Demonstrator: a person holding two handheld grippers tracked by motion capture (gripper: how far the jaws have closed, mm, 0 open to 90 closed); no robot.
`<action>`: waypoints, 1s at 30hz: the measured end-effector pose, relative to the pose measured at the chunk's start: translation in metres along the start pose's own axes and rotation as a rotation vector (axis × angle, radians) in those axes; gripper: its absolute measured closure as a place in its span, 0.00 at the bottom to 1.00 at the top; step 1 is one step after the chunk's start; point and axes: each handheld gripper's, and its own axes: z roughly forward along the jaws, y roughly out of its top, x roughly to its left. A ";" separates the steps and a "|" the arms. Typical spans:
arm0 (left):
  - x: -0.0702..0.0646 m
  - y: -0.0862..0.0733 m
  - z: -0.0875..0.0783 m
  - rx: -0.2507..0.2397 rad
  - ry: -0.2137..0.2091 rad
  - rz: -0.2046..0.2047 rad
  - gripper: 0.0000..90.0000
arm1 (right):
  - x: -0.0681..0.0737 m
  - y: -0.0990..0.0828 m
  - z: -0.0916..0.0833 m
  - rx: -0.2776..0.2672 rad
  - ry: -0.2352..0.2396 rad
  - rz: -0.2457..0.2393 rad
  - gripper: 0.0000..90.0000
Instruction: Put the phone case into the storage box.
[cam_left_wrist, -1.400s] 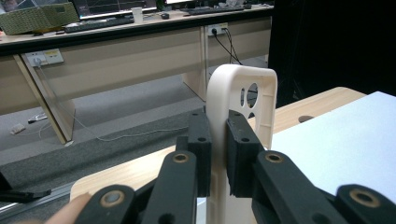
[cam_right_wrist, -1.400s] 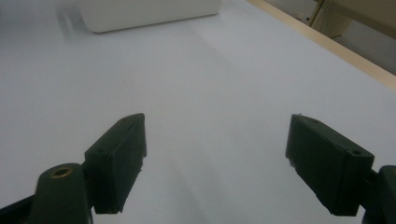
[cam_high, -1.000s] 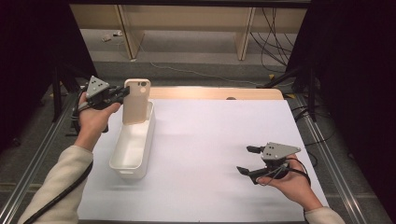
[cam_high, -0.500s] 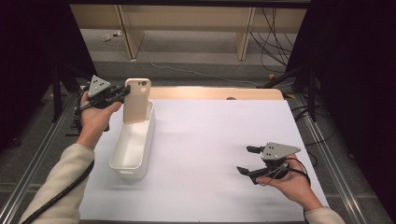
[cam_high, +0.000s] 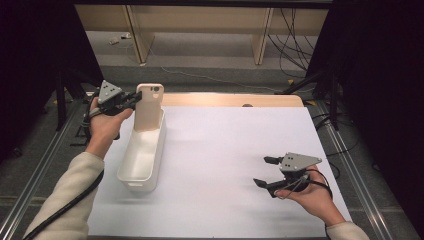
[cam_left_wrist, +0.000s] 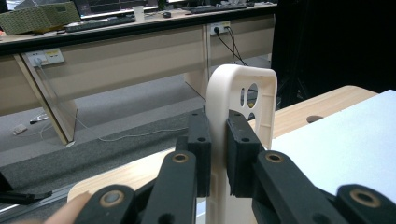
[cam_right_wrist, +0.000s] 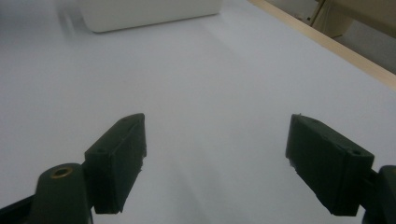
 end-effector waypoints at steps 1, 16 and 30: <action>0.000 0.000 0.000 0.001 0.000 -0.001 0.91 | 0.000 0.000 0.000 0.001 -0.001 0.001 0.24; 0.002 -0.002 0.007 0.002 0.003 -0.005 0.91 | 0.000 0.000 0.000 0.000 0.000 0.000 0.24; 0.004 -0.002 0.011 0.001 -0.001 0.004 0.91 | 0.000 0.000 0.000 0.000 0.001 0.000 0.24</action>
